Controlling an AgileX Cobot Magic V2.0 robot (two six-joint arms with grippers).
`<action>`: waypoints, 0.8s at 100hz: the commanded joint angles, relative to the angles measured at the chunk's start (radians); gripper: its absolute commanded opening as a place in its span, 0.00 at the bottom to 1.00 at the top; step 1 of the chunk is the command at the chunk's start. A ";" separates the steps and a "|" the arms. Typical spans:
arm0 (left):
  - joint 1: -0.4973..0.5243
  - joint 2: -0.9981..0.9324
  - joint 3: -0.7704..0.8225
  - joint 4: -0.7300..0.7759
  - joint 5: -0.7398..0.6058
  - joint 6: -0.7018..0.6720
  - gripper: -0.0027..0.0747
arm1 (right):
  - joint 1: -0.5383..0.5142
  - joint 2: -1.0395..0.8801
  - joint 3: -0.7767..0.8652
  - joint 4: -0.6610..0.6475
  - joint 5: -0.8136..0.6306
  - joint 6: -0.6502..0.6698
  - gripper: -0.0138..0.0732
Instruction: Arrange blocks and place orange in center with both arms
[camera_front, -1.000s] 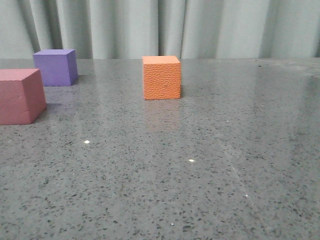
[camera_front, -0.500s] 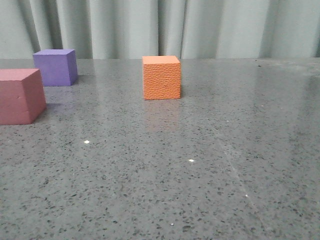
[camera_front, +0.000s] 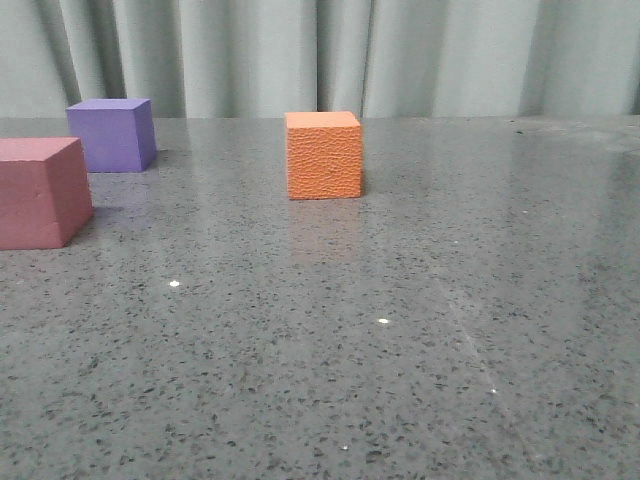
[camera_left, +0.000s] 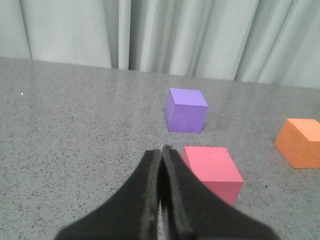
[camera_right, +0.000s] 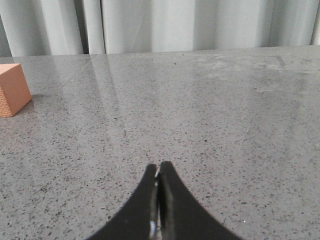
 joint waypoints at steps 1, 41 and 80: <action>-0.009 0.134 -0.189 -0.015 0.071 -0.010 0.01 | -0.006 -0.024 -0.014 0.000 -0.086 -0.010 0.08; -0.009 0.522 -0.557 -0.015 0.179 -0.010 0.01 | -0.006 -0.024 -0.014 0.000 -0.086 -0.010 0.08; -0.009 0.557 -0.557 -0.033 0.156 0.065 0.90 | -0.006 -0.024 -0.014 0.000 -0.086 -0.010 0.08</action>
